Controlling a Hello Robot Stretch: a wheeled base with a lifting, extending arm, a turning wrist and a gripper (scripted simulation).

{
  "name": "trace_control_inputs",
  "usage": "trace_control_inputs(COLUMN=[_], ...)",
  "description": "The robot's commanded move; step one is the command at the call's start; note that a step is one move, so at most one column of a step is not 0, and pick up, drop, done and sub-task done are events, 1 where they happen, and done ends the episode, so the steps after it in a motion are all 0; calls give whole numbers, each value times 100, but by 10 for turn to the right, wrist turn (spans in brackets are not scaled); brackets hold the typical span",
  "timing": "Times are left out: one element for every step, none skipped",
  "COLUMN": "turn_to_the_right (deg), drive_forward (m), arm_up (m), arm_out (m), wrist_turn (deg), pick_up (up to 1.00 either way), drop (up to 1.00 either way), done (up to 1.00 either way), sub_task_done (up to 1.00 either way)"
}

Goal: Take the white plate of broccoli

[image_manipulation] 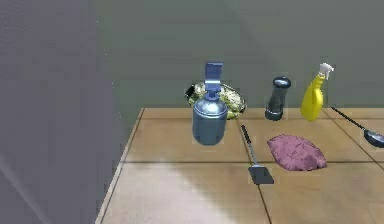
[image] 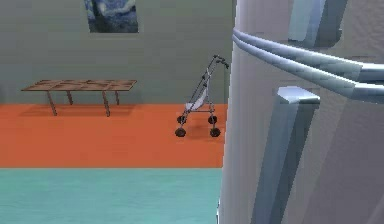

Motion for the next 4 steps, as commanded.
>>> trace_control_inputs(turn_to_the_right=[0, 0, 0, 0], drive_forward=[0, 0, 0, 0], arm_up=[50, 38, 0, 0], arm_out=[0, 0, 38, 0], wrist_turn=[0, 0, 0, 450], pick_up=[0, 0, 0, 0], drop=[0, 0, 0, 0], done=[0, 0, 0, 0], sub_task_done=[0, 0, 0, 0])
